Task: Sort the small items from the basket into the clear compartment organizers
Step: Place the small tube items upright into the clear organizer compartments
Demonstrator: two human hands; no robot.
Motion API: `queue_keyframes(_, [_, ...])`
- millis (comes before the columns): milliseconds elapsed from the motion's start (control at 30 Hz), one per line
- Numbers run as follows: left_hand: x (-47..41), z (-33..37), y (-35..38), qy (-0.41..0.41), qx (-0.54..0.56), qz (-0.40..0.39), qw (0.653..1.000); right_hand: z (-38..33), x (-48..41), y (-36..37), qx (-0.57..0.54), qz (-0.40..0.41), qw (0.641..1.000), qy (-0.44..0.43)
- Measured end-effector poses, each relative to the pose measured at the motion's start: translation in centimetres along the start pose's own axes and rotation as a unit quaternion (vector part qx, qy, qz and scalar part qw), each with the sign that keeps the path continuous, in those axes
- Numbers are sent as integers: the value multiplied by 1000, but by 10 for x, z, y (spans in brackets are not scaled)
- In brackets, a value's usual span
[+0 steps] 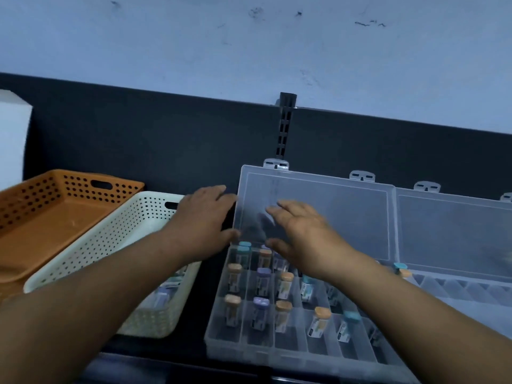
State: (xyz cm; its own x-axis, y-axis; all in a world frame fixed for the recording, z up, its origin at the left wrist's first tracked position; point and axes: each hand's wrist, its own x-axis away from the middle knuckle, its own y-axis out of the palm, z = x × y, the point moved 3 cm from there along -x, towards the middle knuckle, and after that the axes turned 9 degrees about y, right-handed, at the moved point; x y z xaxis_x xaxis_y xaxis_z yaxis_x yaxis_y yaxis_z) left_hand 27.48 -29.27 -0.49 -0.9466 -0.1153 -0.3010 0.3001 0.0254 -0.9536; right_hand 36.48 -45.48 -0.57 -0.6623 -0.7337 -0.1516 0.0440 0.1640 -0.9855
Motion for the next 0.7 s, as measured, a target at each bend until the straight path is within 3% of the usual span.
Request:
queue_keyframes(433, [92, -121, -8, -135, -31, -47, 989, -124, -47, 25, 25, -63, 990, -122])
queue_keyframes(700, [110, -141, 4, -135, -13, -72, 988, -176, -64, 50, 99, -222, 957, -156])
